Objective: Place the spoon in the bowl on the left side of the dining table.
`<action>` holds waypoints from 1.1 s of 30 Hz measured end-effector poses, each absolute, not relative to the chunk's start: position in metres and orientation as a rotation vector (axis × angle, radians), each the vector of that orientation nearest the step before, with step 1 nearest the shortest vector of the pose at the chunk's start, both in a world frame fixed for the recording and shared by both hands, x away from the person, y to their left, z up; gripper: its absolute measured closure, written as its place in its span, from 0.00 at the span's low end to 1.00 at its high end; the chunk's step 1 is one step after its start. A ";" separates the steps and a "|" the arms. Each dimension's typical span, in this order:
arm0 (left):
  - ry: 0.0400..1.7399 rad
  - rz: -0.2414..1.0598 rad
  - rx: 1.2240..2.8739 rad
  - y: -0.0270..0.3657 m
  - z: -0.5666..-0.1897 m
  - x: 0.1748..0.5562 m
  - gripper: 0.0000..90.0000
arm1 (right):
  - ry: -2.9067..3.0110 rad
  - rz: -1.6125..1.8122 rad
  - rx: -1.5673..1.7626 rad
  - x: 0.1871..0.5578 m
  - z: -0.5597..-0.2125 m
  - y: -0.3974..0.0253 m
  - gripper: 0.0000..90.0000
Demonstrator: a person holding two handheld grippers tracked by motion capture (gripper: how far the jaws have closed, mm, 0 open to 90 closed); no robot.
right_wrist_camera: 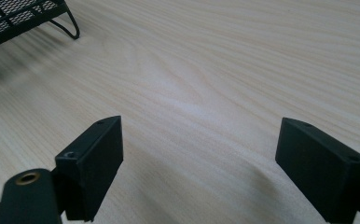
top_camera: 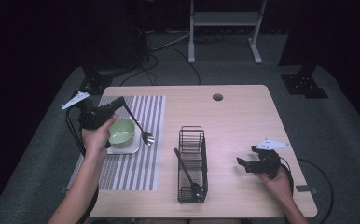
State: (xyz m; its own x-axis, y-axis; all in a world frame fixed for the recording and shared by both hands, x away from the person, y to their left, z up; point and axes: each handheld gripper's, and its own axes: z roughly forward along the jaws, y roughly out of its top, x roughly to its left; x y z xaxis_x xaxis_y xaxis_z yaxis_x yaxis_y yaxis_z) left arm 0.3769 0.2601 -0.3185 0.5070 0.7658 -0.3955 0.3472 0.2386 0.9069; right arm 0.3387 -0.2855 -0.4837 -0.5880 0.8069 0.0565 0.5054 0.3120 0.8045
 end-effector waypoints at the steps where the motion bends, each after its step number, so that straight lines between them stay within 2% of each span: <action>1: 1.071 0.378 1.360 0.260 -0.318 0.377 0.99 | 2.227 1.168 1.173 0.339 -0.484 -0.286 0.16; 33: 1.157 0.450 1.313 0.298 -0.321 0.376 0.99 | 2.226 1.164 1.175 0.339 -0.484 -0.285 0.16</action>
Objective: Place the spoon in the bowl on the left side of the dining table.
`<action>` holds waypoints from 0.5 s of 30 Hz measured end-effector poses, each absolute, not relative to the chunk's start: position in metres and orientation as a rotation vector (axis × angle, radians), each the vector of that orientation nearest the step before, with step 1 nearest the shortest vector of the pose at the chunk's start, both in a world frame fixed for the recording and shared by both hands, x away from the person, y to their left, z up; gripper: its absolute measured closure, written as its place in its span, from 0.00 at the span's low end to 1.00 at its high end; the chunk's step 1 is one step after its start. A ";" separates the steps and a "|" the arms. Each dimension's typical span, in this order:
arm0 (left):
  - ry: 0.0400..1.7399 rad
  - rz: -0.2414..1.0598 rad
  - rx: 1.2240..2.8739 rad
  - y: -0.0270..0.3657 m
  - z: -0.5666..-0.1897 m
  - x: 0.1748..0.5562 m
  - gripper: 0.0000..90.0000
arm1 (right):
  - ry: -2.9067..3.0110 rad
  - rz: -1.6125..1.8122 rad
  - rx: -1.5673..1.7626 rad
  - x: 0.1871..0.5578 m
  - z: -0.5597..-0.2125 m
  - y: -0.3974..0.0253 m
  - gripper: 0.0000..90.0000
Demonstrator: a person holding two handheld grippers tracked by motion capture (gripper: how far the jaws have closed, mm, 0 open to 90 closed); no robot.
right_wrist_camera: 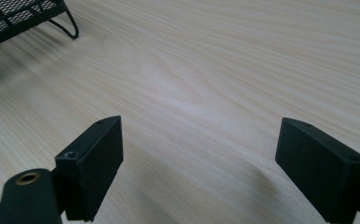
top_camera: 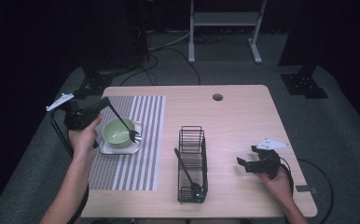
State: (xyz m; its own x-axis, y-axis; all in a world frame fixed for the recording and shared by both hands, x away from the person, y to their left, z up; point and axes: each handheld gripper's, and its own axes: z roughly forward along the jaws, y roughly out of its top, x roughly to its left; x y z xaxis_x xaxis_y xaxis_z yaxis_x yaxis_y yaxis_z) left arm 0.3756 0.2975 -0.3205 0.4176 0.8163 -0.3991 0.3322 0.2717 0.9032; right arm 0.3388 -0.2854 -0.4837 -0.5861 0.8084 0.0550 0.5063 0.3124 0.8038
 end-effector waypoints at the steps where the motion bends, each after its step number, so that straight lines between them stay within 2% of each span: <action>1: 1.157 0.456 1.316 0.299 -0.320 0.375 0.99 | 2.226 1.164 1.175 0.339 -0.484 -0.285 0.16; 15: 1.187 0.499 1.298 0.314 -0.313 0.376 0.99 | 2.227 1.166 1.176 0.339 -0.484 -0.285 0.16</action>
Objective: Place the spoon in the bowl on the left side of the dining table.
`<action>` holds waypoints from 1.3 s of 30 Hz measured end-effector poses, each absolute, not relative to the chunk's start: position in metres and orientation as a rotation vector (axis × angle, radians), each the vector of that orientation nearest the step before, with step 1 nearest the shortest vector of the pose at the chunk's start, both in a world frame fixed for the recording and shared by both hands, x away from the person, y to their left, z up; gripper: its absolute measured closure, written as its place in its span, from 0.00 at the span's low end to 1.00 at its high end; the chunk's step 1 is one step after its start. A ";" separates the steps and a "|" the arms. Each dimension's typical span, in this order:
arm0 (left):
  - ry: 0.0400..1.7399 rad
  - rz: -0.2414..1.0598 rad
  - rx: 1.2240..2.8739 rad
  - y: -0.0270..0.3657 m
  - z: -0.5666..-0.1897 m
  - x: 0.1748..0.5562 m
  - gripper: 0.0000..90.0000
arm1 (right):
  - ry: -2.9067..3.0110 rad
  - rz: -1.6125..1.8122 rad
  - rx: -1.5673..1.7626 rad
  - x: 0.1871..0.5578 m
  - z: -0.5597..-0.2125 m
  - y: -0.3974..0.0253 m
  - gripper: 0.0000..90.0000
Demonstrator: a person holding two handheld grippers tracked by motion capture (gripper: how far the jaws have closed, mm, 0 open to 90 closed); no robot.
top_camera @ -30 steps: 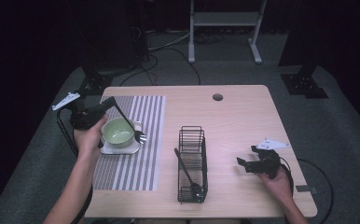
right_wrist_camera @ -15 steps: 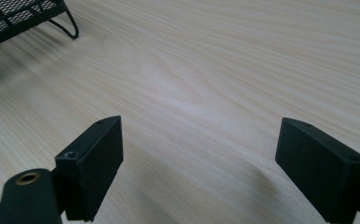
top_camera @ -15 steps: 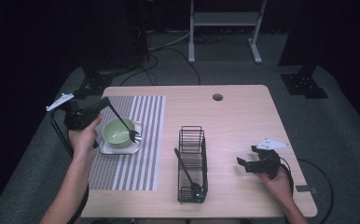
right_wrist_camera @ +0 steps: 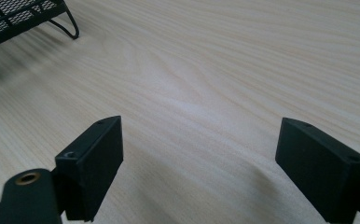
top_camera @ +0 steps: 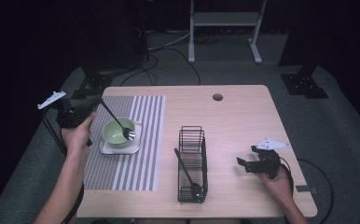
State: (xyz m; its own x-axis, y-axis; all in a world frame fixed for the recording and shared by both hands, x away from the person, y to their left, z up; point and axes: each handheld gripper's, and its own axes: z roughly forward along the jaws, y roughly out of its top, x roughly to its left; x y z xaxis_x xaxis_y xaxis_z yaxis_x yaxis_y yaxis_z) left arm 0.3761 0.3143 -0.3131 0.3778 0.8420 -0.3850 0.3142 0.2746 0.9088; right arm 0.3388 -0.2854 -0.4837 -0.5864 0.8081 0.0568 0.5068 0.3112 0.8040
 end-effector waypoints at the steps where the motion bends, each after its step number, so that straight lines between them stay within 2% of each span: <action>1: 1.187 0.499 1.298 0.314 -0.313 0.376 0.99 | 2.227 1.166 1.176 0.339 -0.484 -0.285 0.16; 39: 1.327 0.605 1.219 0.361 -0.323 0.373 0.99 | 2.229 1.162 1.174 0.339 -0.484 -0.285 0.16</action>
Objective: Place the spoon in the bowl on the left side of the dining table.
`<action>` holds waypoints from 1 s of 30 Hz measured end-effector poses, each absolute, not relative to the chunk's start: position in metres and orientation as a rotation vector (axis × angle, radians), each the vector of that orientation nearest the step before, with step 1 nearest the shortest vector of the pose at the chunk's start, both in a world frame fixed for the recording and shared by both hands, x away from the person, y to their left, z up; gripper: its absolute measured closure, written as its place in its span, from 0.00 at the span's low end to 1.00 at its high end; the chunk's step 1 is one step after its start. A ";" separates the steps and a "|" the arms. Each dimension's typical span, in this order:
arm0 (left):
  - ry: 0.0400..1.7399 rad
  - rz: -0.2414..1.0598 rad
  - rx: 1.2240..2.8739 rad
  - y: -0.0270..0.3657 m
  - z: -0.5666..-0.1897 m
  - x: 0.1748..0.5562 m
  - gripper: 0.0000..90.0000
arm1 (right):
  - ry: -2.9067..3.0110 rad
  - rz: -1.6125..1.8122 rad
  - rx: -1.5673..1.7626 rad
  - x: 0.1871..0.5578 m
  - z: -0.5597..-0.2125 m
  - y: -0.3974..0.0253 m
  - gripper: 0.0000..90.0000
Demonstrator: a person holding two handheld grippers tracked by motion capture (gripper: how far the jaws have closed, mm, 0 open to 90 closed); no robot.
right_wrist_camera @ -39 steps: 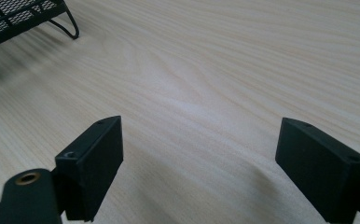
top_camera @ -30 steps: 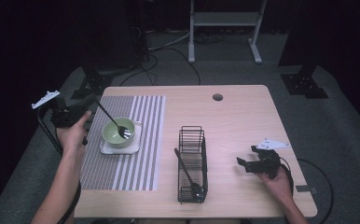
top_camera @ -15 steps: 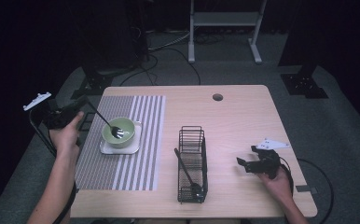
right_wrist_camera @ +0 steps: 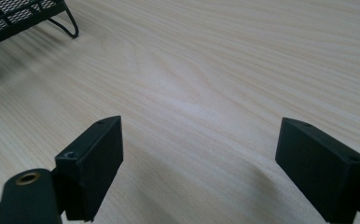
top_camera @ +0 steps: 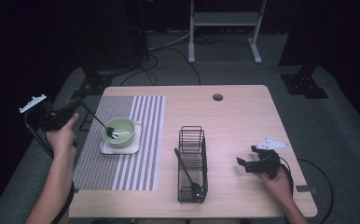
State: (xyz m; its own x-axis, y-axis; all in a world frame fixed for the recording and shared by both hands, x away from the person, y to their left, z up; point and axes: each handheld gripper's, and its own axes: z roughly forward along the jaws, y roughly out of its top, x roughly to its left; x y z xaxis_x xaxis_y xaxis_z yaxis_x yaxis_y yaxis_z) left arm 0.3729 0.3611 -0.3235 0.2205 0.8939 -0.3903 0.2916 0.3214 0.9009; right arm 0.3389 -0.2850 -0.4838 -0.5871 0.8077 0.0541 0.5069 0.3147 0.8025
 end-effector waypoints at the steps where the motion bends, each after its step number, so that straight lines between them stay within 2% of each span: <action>1: 1.335 0.608 1.210 0.363 -0.325 0.372 0.99 | 2.229 1.161 1.176 0.339 -0.484 -0.285 0.16; 30: 1.381 0.635 1.189 0.371 -0.344 0.373 0.98 | 2.231 1.160 1.175 0.339 -0.484 -0.285 0.16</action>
